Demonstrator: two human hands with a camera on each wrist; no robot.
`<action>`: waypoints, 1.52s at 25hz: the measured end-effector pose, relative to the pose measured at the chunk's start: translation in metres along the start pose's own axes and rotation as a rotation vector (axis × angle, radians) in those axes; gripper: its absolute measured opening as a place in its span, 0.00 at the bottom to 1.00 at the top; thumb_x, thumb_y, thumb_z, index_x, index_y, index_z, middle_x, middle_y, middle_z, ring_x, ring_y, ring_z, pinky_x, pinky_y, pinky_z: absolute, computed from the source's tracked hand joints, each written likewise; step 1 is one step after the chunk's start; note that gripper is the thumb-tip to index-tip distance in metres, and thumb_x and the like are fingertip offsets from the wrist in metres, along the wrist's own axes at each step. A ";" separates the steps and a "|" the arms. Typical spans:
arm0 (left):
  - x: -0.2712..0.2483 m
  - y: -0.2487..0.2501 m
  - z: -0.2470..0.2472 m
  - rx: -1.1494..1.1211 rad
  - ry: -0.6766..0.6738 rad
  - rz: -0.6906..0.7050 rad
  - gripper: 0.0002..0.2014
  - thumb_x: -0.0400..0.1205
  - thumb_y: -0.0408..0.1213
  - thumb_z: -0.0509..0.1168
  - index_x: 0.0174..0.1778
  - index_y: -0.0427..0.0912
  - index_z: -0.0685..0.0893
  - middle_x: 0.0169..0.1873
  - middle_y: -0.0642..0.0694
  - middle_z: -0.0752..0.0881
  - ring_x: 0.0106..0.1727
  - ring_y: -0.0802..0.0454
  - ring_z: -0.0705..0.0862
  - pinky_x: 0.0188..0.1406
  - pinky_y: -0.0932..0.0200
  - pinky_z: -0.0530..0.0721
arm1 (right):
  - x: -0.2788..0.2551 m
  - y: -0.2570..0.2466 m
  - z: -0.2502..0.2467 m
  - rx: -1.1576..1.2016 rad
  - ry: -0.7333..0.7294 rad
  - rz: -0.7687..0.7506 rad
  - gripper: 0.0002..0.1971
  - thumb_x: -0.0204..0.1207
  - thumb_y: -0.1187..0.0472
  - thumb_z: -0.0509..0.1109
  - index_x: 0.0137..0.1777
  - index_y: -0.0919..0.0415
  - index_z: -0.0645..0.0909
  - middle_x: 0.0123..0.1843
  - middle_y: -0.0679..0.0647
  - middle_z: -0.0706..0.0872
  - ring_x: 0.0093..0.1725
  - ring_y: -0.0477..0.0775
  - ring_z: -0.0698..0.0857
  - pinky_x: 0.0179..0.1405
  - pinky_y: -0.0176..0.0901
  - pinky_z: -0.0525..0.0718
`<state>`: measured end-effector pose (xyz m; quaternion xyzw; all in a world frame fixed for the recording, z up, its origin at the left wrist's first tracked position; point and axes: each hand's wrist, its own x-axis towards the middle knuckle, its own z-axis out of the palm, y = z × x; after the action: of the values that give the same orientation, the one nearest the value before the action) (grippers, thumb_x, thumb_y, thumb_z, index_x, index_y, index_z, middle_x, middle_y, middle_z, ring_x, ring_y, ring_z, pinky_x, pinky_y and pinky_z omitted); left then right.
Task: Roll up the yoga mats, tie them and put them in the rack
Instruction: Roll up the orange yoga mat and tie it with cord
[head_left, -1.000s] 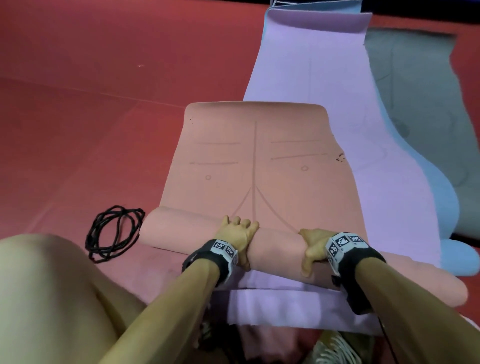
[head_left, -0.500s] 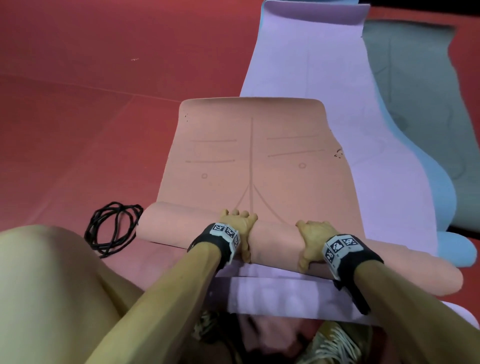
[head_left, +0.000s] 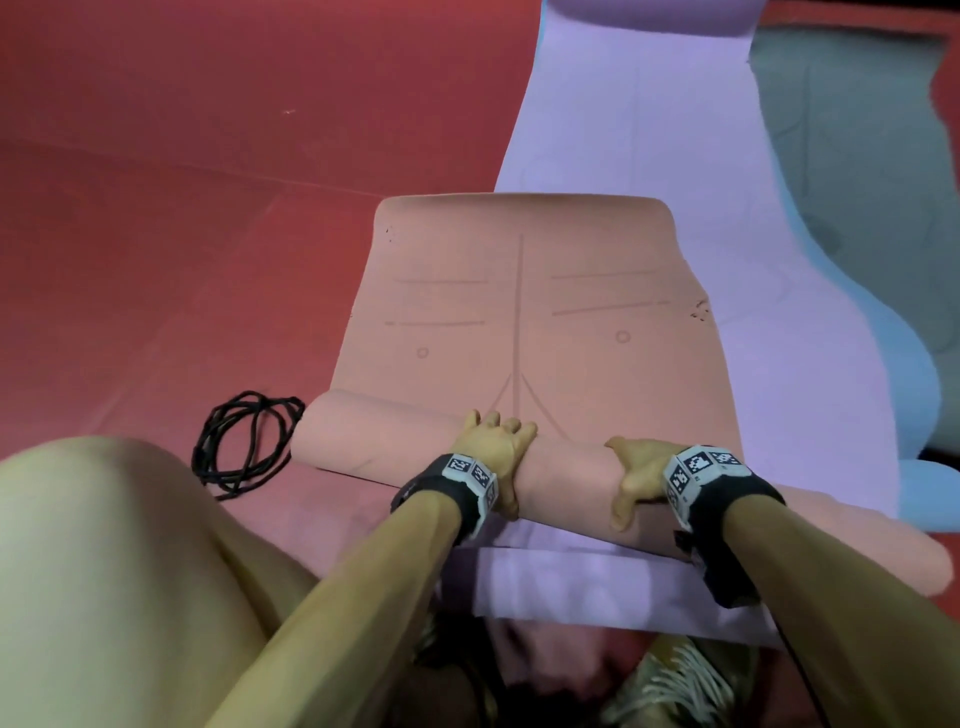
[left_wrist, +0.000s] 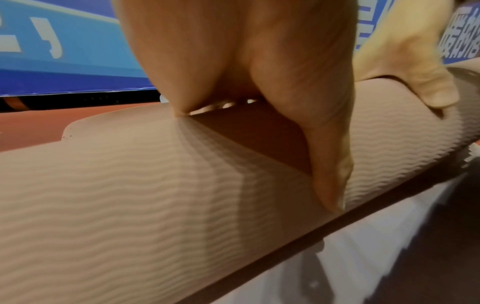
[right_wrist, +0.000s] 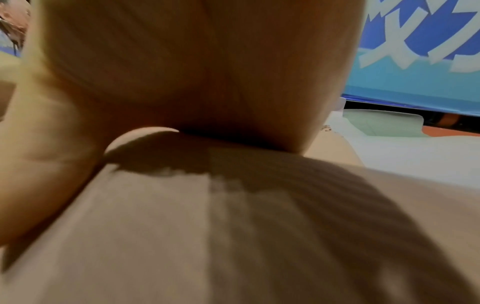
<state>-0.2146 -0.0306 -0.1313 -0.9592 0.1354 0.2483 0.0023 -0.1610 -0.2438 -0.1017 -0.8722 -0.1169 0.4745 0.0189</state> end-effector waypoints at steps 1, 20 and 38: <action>0.001 -0.001 -0.004 -0.014 -0.010 -0.007 0.47 0.57 0.54 0.82 0.70 0.48 0.69 0.63 0.46 0.79 0.67 0.40 0.74 0.69 0.40 0.68 | -0.003 -0.001 0.005 -0.033 0.045 -0.008 0.56 0.51 0.47 0.87 0.80 0.52 0.63 0.69 0.54 0.80 0.67 0.60 0.80 0.67 0.51 0.79; -0.002 0.004 0.001 0.072 -0.011 0.008 0.58 0.56 0.59 0.83 0.79 0.48 0.60 0.70 0.43 0.73 0.72 0.40 0.71 0.73 0.40 0.66 | -0.004 -0.004 -0.005 -0.090 0.011 0.011 0.54 0.47 0.43 0.88 0.74 0.56 0.71 0.68 0.54 0.81 0.64 0.60 0.82 0.64 0.53 0.83; -0.006 0.004 0.001 0.031 -0.005 0.033 0.63 0.55 0.61 0.82 0.82 0.45 0.56 0.75 0.42 0.70 0.74 0.39 0.69 0.76 0.41 0.62 | -0.011 -0.006 -0.001 -0.064 0.081 0.001 0.47 0.48 0.47 0.89 0.69 0.57 0.75 0.62 0.55 0.83 0.59 0.60 0.83 0.58 0.50 0.86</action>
<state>-0.2211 -0.0325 -0.1294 -0.9561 0.1549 0.2484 0.0134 -0.1670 -0.2408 -0.0915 -0.8909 -0.1308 0.4349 -0.0043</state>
